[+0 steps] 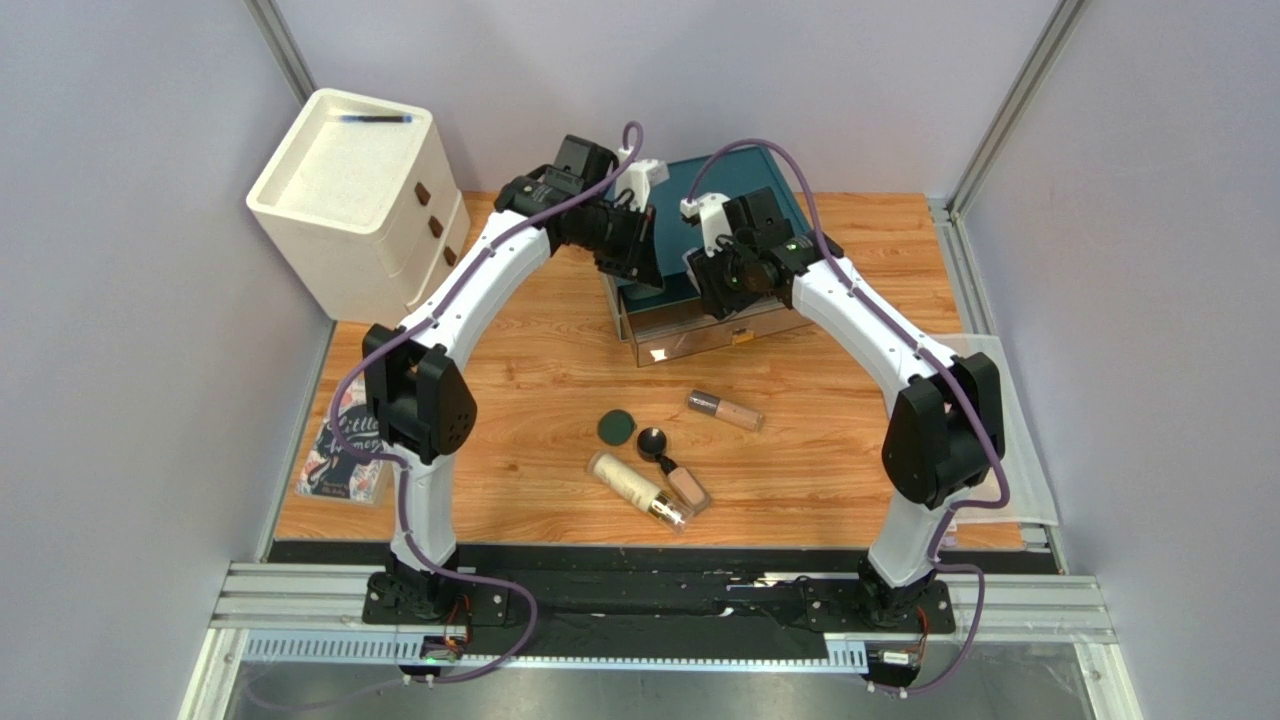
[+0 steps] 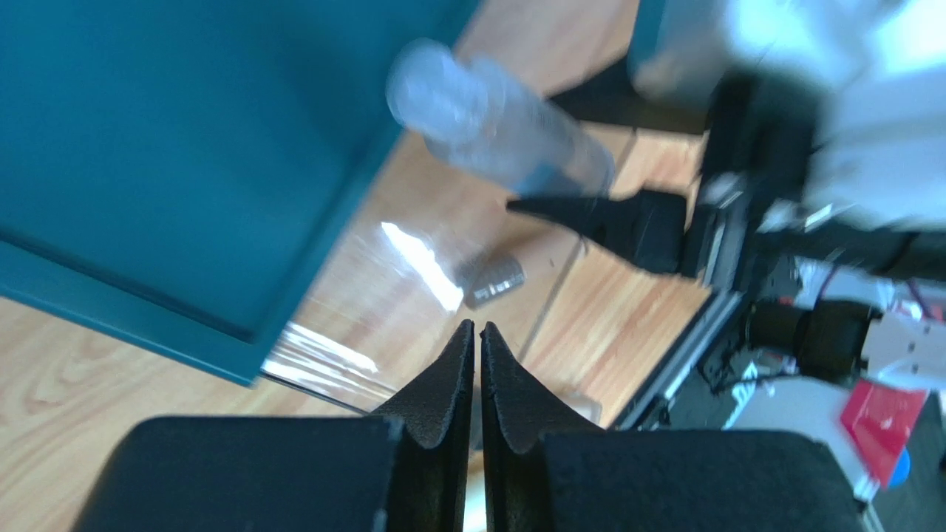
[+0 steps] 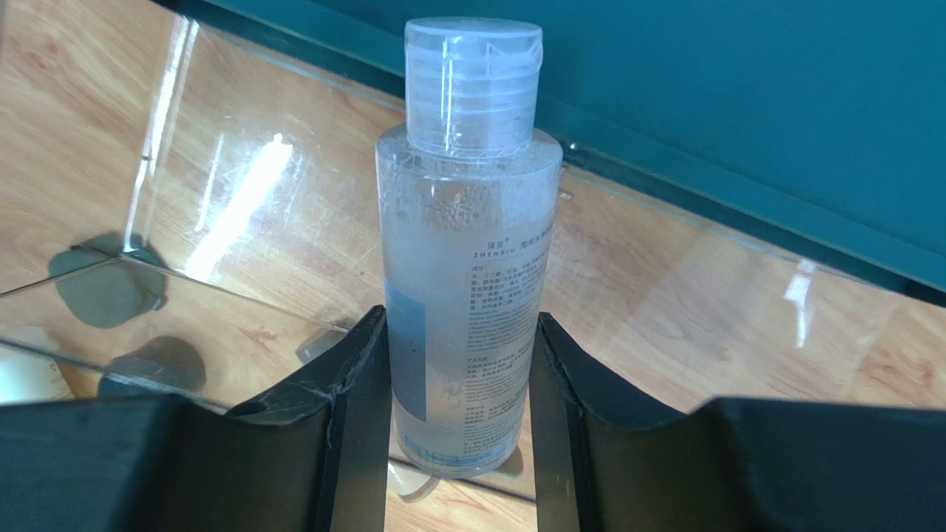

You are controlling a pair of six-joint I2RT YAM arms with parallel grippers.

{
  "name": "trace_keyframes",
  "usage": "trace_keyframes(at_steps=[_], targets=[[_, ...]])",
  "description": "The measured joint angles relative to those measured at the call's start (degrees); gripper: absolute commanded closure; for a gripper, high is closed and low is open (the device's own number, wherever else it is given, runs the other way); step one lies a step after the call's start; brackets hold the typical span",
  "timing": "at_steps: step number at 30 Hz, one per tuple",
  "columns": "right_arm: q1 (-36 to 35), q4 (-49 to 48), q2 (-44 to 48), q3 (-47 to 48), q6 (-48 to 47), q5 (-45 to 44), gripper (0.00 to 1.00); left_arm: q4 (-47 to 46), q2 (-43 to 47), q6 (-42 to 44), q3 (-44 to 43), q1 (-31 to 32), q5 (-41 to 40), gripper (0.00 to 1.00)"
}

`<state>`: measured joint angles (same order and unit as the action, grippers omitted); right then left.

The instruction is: Organize the makeup

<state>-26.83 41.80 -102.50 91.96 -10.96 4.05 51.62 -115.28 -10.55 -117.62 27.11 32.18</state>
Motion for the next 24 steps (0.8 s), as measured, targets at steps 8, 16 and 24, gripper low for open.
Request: trace_keyframes(at_steps=[8,16,24], targets=[[-0.2,0.7,-3.2,0.5,0.0,-0.5,0.58,3.7,-8.9,-4.8,-13.9,-3.6,-3.9,0.92],[-0.4,0.3,-3.2,1.3,0.6,-3.0,0.00,7.4,-14.0,-8.1,-14.9,-5.5,-4.2,0.93],[-0.5,0.8,0.0,3.5,1.0,-4.9,0.05,8.4,-14.1,-8.6,-15.3,-5.4,-4.3,0.94]])
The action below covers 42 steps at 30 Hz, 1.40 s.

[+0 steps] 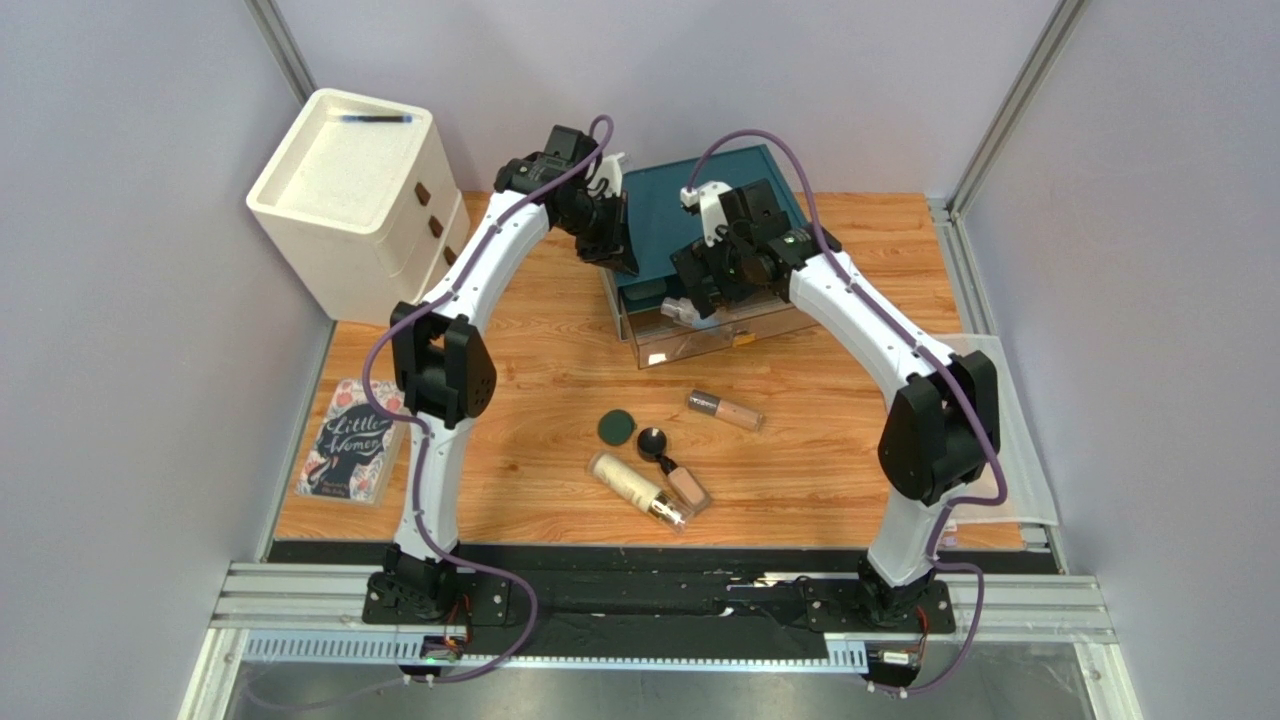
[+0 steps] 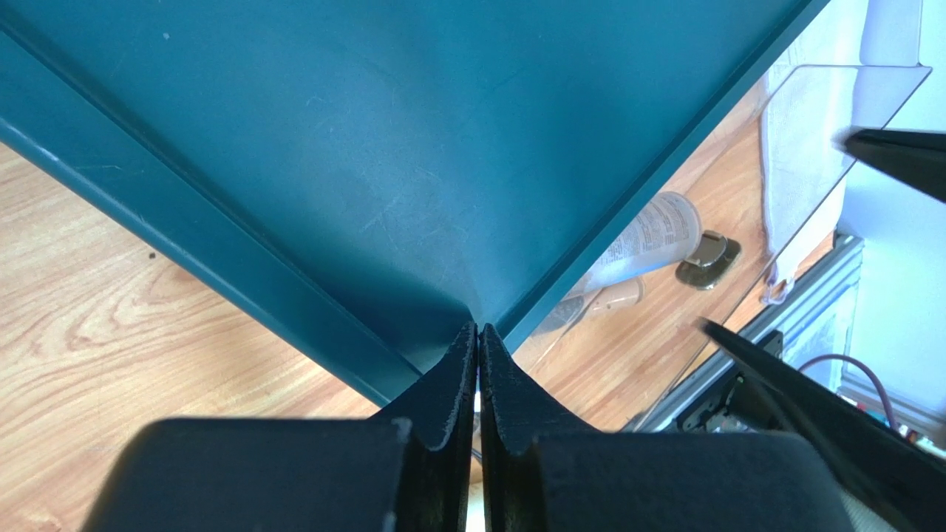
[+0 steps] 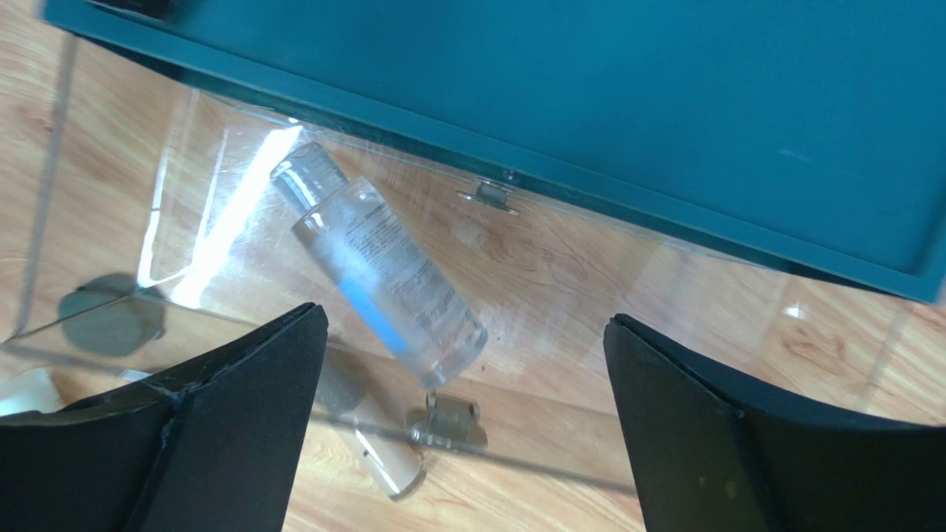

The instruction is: Organize the makeup

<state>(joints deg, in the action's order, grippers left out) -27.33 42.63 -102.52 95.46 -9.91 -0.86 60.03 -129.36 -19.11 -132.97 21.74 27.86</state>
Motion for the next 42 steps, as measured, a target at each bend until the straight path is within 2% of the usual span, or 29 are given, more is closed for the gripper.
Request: trace_keyframes(at_steps=[5,9,13,18,24,36,42], targets=[[-0.6,1.5,7.0,-0.7,0.5,2.2,0.13,0.7,0.0,0.0,-0.2,0.0,0.1,0.94],[-3.0,1.6,13.5,-6.4,1.4,5.4,0.14,1.1,0.0,0.0,-0.3,0.0,0.1,0.94],[-9.0,2.6,17.8,-14.3,2.9,8.6,0.17,1.4,0.0,0.0,-0.3,0.0,0.1,0.94],[-17.3,4.4,17.0,-21.1,4.4,10.2,0.20,1.4,0.0,0.1,-0.3,0.0,0.1,0.94],[-23.5,5.2,12.7,-27.0,6.9,9.8,0.18,1.4,0.0,0.1,-0.1,0.0,0.1,0.94],[-25.6,2.1,10.5,-32.7,13.0,8.9,0.19,0.1,1.7,0.4,2.6,-0.2,-0.7,0.94],[-26.6,0.2,8.2,-33.1,14.4,9.4,0.23,0.1,1.8,0.4,2.6,-0.2,-0.9,0.94]])
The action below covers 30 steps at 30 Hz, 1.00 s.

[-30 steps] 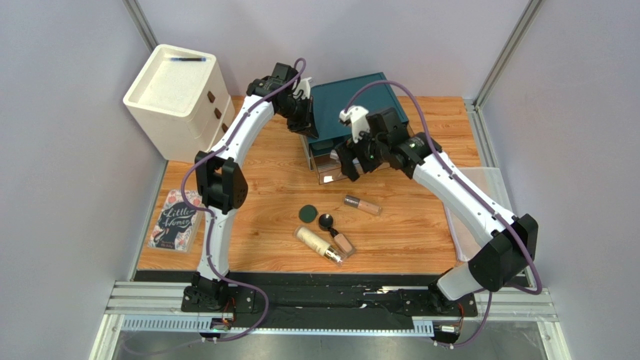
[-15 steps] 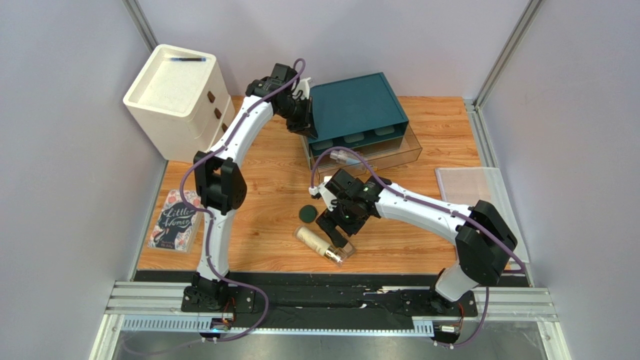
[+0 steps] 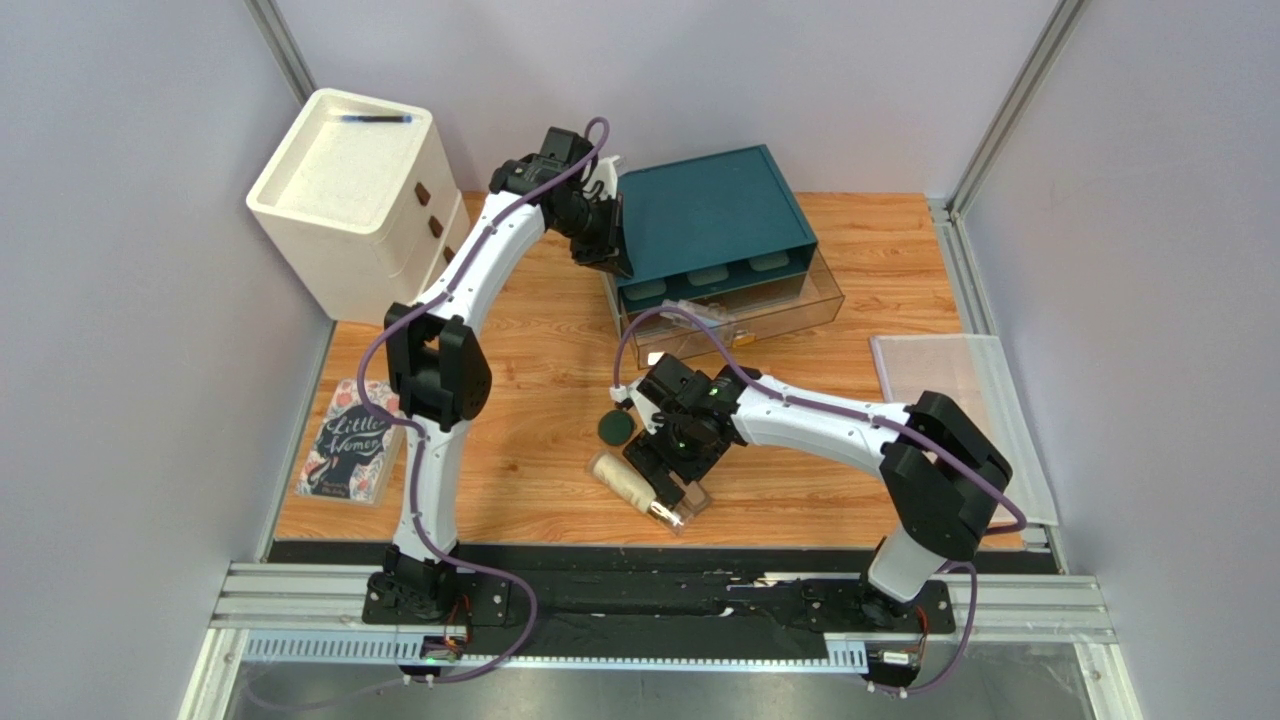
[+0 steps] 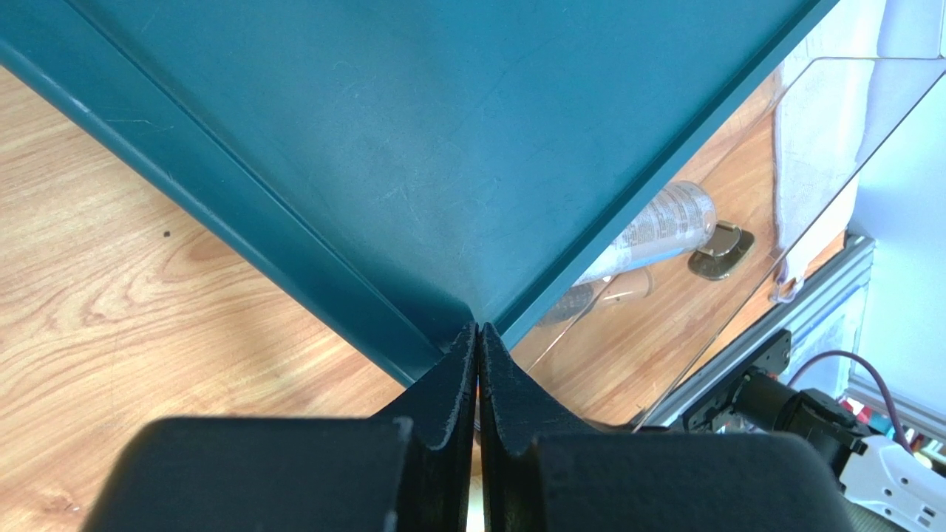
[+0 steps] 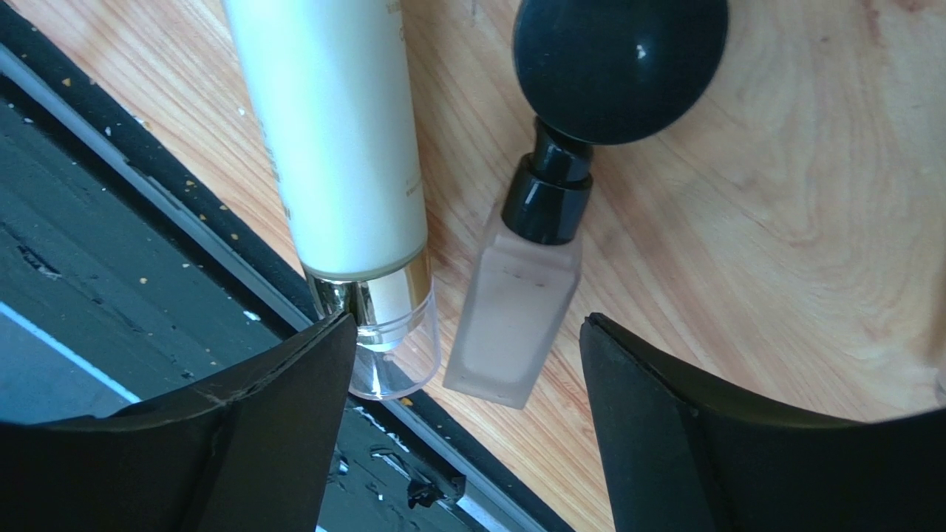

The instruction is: Organize the makeup

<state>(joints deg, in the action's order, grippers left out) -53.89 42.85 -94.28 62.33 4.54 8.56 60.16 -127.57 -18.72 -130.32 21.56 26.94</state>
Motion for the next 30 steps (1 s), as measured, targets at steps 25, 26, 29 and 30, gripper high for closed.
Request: trace_keyframes(at_steps=[25,26,29,30], targets=[[-0.9,0.9,-3.1,2.7,1.4,0.1,0.23,-0.1,0.2,0.0,0.3,0.0,-0.1,0.94],[-0.9,1.0,-2.8,2.7,1.4,-0.9,0.22,-0.1,0.2,0.0,0.3,0.0,-0.1,0.94],[-0.8,1.0,-1.1,2.7,1.2,-5.5,0.20,-0.1,0.2,0.0,0.3,0.0,-0.1,0.94],[-0.8,1.0,-0.7,2.6,1.2,-6.4,0.20,-0.1,0.2,0.1,0.3,0.0,-0.1,0.94]])
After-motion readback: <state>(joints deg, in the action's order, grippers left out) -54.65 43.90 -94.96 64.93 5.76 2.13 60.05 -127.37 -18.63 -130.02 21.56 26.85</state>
